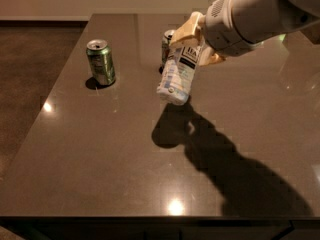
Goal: Place blue plastic bottle upright
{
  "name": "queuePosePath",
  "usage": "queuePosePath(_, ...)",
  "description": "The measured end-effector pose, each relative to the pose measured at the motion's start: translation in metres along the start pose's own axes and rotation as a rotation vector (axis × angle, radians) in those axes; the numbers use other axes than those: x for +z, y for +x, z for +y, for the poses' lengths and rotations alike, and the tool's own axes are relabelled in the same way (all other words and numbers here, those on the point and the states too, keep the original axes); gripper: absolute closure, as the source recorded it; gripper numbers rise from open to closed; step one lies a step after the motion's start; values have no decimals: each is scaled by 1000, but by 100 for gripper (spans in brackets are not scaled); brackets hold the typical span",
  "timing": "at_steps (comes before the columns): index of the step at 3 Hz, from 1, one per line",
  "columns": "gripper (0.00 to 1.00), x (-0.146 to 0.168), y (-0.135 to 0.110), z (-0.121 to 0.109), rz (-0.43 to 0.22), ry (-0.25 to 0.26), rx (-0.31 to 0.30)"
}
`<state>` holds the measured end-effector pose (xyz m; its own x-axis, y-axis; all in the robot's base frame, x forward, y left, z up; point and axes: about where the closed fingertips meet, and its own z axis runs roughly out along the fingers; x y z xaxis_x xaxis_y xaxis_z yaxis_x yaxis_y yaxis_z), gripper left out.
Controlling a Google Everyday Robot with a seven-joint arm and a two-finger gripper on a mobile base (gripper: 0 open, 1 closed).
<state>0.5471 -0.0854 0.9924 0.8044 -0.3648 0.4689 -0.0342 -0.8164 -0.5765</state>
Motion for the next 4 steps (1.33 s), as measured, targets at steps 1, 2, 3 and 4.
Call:
queuePosePath(1,100,-1,6,-2,44,28,-101)
queuePosePath(2,100,-2,11,-2,82,77,-176)
queuePosePath(3,100,-1,15,1,106,165,-221)
queuePosePath(4,100,3,14,2,133,278,-244)
